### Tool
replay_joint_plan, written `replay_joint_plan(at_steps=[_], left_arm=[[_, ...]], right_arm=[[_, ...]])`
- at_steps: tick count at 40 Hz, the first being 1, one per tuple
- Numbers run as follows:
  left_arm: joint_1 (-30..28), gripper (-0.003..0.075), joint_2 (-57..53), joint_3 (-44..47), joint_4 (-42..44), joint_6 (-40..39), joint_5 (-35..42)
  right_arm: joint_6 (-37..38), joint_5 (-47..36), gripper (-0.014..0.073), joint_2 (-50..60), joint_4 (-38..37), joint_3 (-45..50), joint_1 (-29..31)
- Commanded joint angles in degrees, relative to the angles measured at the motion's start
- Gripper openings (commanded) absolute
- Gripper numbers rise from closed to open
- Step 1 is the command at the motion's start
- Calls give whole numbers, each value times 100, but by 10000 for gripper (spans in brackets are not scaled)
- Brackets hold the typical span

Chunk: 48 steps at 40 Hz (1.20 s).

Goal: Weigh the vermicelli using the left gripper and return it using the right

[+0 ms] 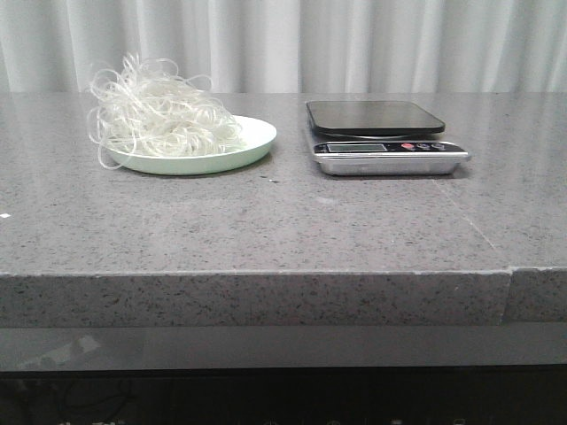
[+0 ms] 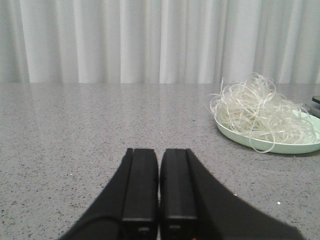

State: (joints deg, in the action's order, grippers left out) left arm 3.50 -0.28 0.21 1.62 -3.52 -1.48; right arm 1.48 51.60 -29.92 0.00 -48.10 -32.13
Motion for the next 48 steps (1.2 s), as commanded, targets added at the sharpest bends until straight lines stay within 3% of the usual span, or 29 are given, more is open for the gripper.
replay_joint_plan(at_steps=[1, 18, 33, 48], left_arm=[[43, 154, -136, 225, -51, -10, 500], [43, 154, -136, 225, -51, -10, 500], [43, 154, -136, 225, -51, -10, 500], [43, 154, -136, 225, -51, -10, 500]], right_arm=[[4, -374, 172, -30, -39, -140, 13], [4, -431, 172, 118, 0, 39, 141], [4, -2658, 172, 1977, 0, 2327, 2173], [10, -3988, 172, 3106, 0, 4189, 3101]])
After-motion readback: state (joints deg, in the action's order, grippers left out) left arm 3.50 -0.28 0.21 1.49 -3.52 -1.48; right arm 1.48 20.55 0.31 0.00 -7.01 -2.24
